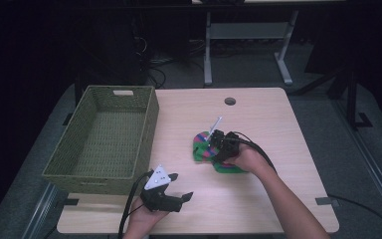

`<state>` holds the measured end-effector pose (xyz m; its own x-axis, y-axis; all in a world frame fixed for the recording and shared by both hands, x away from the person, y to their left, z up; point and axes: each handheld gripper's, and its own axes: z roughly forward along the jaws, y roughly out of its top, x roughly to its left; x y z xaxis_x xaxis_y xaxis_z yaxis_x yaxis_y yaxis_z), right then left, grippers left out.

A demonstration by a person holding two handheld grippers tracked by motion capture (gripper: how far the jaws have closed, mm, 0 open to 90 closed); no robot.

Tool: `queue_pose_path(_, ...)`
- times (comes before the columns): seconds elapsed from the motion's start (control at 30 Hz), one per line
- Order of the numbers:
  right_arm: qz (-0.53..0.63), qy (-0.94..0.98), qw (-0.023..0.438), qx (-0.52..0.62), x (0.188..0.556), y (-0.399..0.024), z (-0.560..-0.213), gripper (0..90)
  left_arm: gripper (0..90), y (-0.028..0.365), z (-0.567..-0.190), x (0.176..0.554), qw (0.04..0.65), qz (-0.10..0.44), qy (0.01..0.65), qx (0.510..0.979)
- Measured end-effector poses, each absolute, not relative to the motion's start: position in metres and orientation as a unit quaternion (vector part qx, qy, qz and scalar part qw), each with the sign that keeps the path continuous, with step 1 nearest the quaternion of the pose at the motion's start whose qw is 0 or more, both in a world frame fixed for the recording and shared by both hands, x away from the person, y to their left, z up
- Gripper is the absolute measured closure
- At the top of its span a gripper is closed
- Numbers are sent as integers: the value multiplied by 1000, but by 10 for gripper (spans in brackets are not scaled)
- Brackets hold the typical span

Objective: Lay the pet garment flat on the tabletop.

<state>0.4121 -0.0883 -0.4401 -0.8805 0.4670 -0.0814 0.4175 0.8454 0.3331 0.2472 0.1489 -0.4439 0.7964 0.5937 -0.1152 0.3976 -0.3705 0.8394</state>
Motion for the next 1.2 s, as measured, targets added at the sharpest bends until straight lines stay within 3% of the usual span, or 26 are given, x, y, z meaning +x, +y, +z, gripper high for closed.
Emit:
queue_pose_path(0.2, 148, 957, 89, 234, 414, -89, -439, 608, 186, 149, -444, 248, 470, 102, 301, 823)
queue_pose_path(0.5, 147, 953, 95, 248, 417, -89, -438, 688, 186, 150, -444, 248, 475, 101, 303, 820)
queue_pose_path(0.7, 181, 941, 58, 281, 424, -101, -437, 717, 186, 151, -445, 250, 476, 99, 307, 818)
queue_pose_path(1.2, 235, 916, 30, 324, 433, -130, -419, 722, 186, 154, -444, 250, 480, 98, 310, 815)
